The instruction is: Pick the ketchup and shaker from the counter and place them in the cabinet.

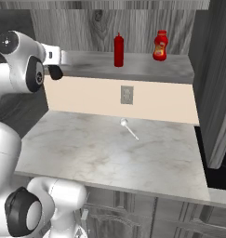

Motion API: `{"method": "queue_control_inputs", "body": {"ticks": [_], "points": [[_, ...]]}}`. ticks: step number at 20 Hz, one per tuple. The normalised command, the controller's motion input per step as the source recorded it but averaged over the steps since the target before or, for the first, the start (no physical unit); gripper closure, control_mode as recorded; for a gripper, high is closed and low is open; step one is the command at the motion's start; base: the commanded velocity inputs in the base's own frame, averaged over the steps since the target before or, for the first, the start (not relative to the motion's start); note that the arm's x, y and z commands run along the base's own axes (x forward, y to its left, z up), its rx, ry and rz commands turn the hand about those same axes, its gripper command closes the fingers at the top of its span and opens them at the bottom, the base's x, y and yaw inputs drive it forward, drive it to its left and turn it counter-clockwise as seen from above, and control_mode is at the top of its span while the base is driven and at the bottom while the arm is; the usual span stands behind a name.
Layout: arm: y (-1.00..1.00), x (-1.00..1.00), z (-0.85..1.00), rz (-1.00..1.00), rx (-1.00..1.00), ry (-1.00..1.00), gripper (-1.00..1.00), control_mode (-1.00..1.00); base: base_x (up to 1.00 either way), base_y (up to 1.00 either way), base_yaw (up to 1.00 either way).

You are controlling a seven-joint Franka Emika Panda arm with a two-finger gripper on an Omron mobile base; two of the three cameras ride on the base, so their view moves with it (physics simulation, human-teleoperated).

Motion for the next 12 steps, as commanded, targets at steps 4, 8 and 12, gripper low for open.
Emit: {"method": "queue_control_inputs", "body": {"ticks": [4,8,12], "points": [[-0.05,0.24,0.02,0.0,0.01,-0.05,1.0,-1.0,0.0,0.0,0.0],[-0.06,0.31,0.0,0.0,0.01,0.0,1.0,-1.0,0.0,0.0,0.0],[-0.04,0.25,0.05,0.0,0.01,0.0,1.0,-1.0,0.0,0.0,0.0]]}}
